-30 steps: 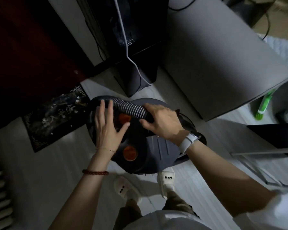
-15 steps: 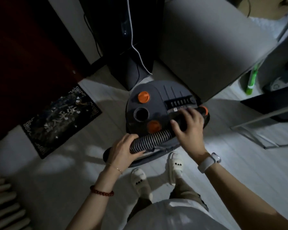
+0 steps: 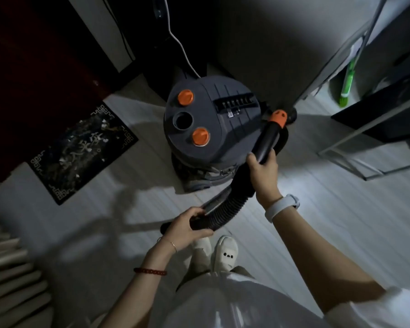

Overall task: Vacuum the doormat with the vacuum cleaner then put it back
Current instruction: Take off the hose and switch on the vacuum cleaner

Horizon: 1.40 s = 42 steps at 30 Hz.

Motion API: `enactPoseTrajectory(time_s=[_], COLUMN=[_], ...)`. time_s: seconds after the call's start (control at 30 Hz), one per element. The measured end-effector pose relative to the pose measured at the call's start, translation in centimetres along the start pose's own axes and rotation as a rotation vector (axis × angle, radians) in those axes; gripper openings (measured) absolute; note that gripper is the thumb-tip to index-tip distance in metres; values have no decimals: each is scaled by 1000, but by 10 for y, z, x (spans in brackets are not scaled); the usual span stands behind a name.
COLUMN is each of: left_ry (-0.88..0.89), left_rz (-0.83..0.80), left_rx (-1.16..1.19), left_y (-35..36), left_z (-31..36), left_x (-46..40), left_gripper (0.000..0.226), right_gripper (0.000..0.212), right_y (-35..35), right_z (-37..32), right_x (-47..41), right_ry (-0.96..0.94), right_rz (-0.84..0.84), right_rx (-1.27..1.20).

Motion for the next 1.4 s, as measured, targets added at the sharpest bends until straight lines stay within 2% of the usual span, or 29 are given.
enactPoseTrajectory(time_s=[0.07,0.2,0.27,0.33,0.4,0.47,0.53,0.63,0.73,0.97,1.17,1.27,1.4], left_ry=[-37,-44,-9,80,108,60,21,36,76,199,231,249,224], left_rz=[-21,314,372,315,307,437,583,650,608,547,570,593,586], left_rx=[159,314,555,847,999,1059,1104,1040,885,541,220,181,137], left_y=[11,-6,-20,-32,-41,-46,-53,-75,-103,-177,-198,-200,-188], left_z=[3,23,41,59,68,66,56,38,23,6,-4,6,15], left_x=[3,1,7,11,12,14,19,26,27,-13,-56,-81,-108], left_gripper=[39,14,21,29,34,26,22,18,15,14,19,15,19], right_gripper=[29,48,61,69,71,69,58,45,41,57,58,59,59], right_y=[-14,-21,-15,-5,7,16,24,35,49,96,114,115,110], right_z=[2,7,9,11,18,23,26,26,24,1,-6,-7,-5], right_x=[14,34,47,63,81,98,107,95,65,-20,-96,-133,-174], right_ry=[-157,-330,-406,-468,-498,-466,-445,-481,-505,-457,-403,-431,-427], right_rz=[-106,-409,-556,-695,-818,-885,-887,-757,-633,-415,-251,-256,-457], right_rx=[126,313,427,519,570,558,514,527,650,902,1009,1109,1284])
Point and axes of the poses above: each hand's wrist, its own x-axis away from the middle knuckle, its own y-axis out of the palm, z = x × y, the point moved 2 cm from there along -x, towards the middle knuckle, and after that the axes turned 11 degrees about -x, right-handed, at the moved point
